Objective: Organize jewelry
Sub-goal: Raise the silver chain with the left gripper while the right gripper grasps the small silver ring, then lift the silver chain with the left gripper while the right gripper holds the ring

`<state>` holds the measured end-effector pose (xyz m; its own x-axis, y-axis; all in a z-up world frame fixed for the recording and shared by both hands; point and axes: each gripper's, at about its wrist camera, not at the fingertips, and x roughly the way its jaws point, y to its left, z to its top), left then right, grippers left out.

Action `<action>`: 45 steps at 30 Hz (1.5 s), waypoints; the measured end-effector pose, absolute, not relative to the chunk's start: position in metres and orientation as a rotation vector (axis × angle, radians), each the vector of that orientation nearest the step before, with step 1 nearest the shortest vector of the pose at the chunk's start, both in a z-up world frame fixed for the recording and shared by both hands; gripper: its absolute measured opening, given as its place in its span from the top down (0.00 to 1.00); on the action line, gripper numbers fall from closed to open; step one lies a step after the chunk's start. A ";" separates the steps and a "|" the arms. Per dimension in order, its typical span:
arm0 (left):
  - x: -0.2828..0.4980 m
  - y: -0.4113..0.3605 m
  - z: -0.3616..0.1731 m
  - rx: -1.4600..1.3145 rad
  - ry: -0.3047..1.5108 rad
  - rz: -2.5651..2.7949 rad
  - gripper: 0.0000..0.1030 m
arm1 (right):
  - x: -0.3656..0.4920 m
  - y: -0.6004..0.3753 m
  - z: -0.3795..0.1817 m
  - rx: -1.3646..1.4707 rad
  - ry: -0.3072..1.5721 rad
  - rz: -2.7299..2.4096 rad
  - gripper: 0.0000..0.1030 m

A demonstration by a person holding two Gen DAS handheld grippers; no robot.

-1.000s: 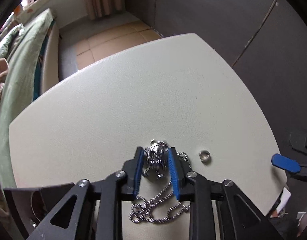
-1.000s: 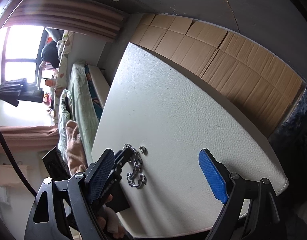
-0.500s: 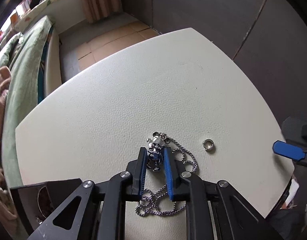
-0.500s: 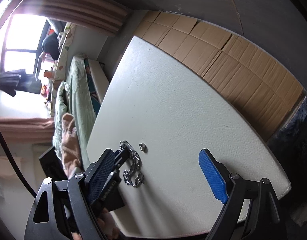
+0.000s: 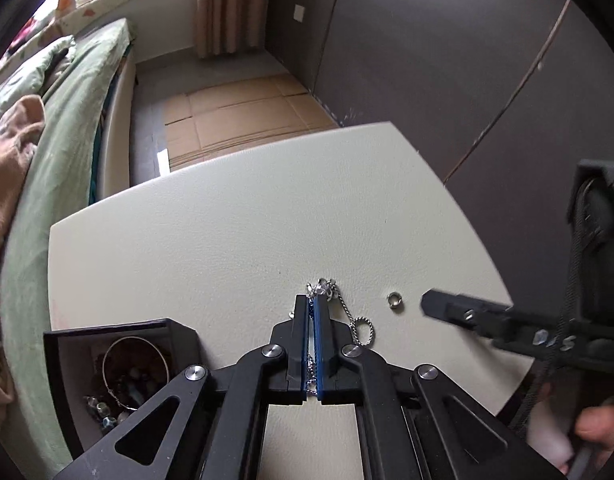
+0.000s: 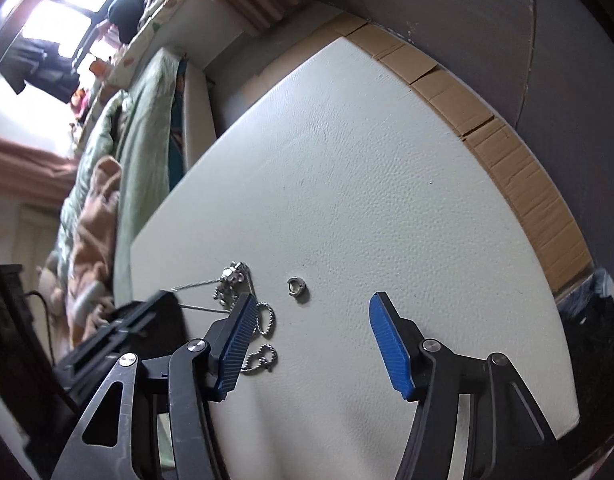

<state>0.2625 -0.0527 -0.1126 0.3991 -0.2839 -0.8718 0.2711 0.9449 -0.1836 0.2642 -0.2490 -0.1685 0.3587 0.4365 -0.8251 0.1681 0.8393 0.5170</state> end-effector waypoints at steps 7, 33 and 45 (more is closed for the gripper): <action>0.261 -0.039 -0.079 -0.118 1.011 -0.370 0.99 | 0.264 -0.245 -0.168 0.558 1.217 0.187 0.42; 0.220 0.008 0.086 -0.142 0.689 -0.296 0.99 | 0.265 -0.174 -0.160 -0.074 1.172 0.149 0.84; 0.203 0.012 0.127 -0.090 0.624 -0.259 1.00 | 0.252 -0.194 -0.140 0.078 1.142 0.265 0.87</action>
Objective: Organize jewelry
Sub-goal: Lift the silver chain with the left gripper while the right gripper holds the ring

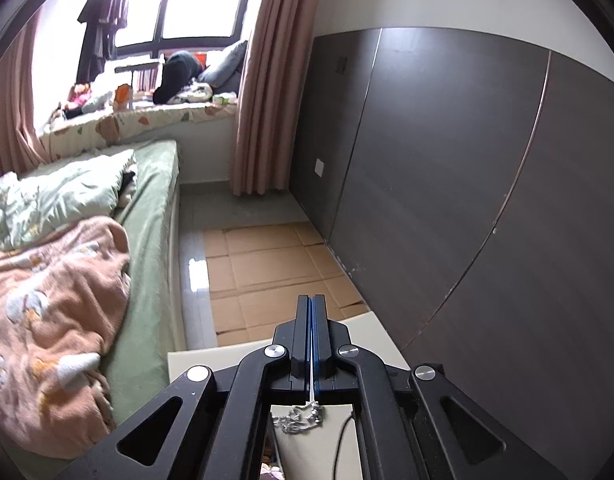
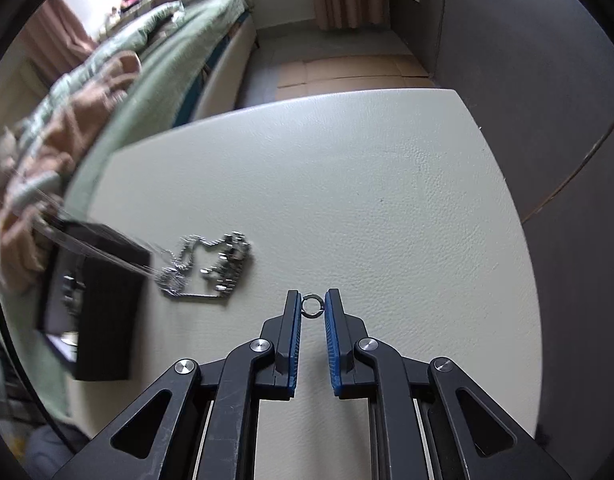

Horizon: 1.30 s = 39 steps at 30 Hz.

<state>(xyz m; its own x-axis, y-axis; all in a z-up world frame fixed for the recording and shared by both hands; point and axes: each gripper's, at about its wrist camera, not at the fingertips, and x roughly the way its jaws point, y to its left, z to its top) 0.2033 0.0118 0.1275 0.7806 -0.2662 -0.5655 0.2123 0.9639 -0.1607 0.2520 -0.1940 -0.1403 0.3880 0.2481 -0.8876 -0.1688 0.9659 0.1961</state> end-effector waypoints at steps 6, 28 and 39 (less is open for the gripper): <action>0.208 0.004 0.123 -0.041 0.705 -0.294 1.00 | 0.241 -0.214 -0.133 0.202 1.122 0.295 0.87; 0.275 -0.065 -0.102 0.087 1.201 -0.308 0.54 | 0.238 -0.278 -0.108 0.451 1.013 0.263 0.87; 0.287 -0.085 -0.148 0.174 1.260 -0.264 0.63 | 0.237 -0.274 -0.105 0.436 1.010 0.283 0.87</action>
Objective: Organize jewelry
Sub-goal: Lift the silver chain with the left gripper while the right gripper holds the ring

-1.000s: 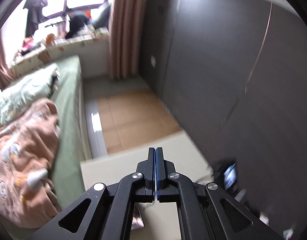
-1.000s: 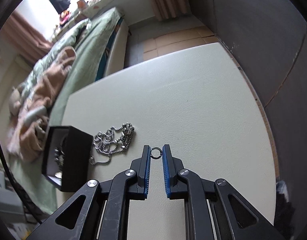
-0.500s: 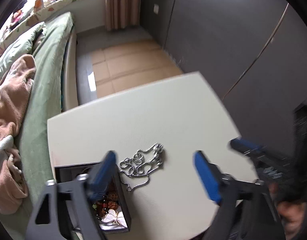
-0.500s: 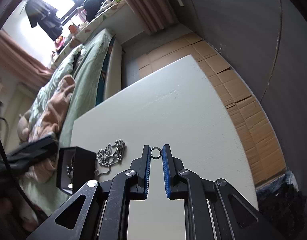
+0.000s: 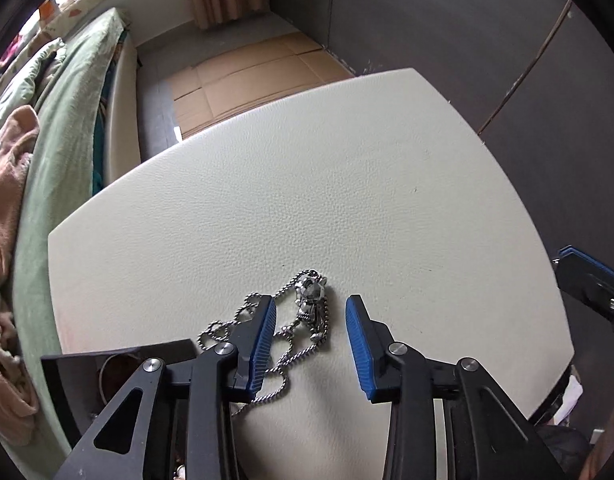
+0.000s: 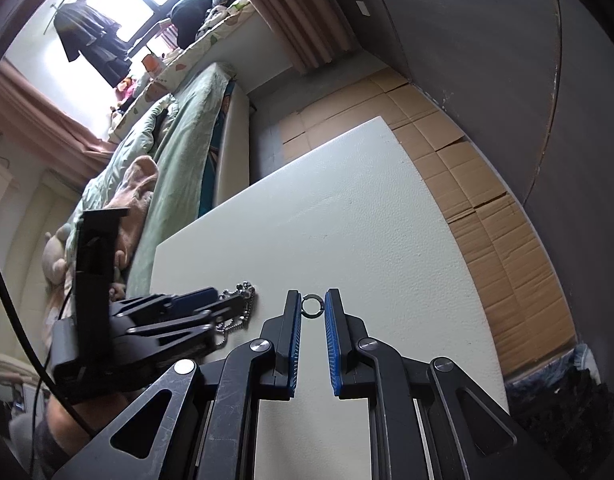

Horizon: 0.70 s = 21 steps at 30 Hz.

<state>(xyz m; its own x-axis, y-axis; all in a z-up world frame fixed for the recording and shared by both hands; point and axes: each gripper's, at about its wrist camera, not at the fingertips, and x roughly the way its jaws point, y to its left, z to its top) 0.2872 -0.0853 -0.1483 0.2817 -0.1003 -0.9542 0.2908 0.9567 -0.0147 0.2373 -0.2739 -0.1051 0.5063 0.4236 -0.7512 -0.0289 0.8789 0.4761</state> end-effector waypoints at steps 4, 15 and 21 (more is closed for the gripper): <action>0.286 -0.093 -0.162 0.223 1.277 -0.252 0.67 | 0.240 -0.270 -0.107 0.436 1.017 0.287 0.87; 0.282 -0.088 -0.163 0.150 1.266 -0.276 0.85 | 0.242 -0.258 -0.109 0.416 1.028 0.291 0.87; 0.280 -0.074 -0.130 0.106 1.202 -0.273 0.85 | 0.244 -0.257 -0.111 0.418 1.033 0.292 0.87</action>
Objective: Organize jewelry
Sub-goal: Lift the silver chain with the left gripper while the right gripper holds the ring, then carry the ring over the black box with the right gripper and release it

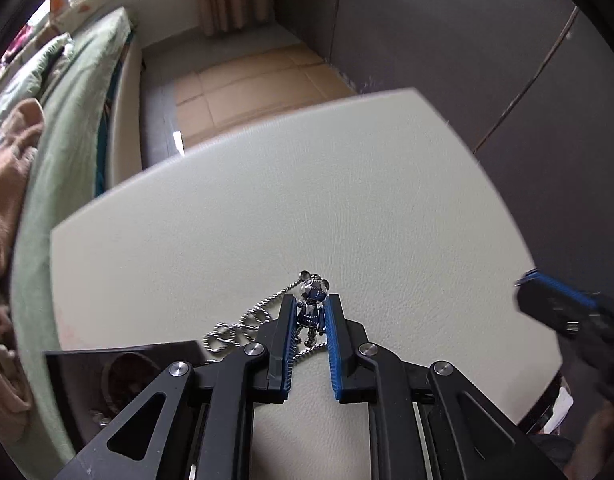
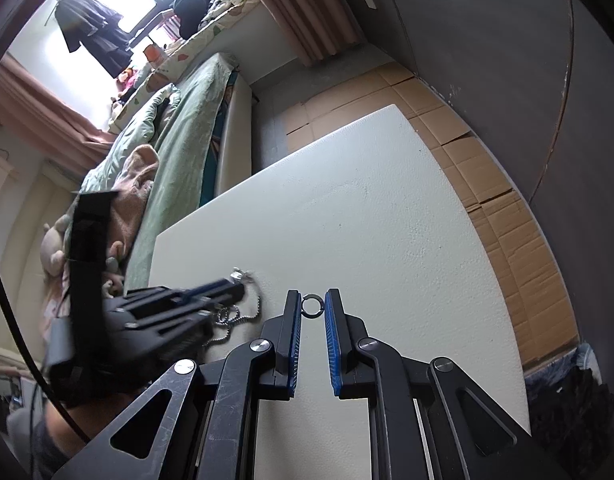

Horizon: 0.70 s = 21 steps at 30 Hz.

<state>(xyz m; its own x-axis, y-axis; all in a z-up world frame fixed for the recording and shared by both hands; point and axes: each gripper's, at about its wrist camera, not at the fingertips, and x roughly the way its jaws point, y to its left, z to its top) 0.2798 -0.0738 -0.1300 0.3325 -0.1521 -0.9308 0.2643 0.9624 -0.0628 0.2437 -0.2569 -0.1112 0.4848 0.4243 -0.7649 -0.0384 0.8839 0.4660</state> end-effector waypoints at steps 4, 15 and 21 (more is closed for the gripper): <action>0.269 -0.066 -0.094 0.107 1.131 -0.282 0.85 | 0.243 -0.254 -0.108 0.421 1.017 0.303 0.87; 0.246 -0.020 0.009 0.069 0.930 -0.245 0.86 | 0.239 -0.241 -0.105 0.412 1.001 0.335 0.87; 0.227 -0.002 0.071 0.061 0.825 -0.217 0.86 | 0.236 -0.238 -0.101 0.417 0.982 0.356 0.87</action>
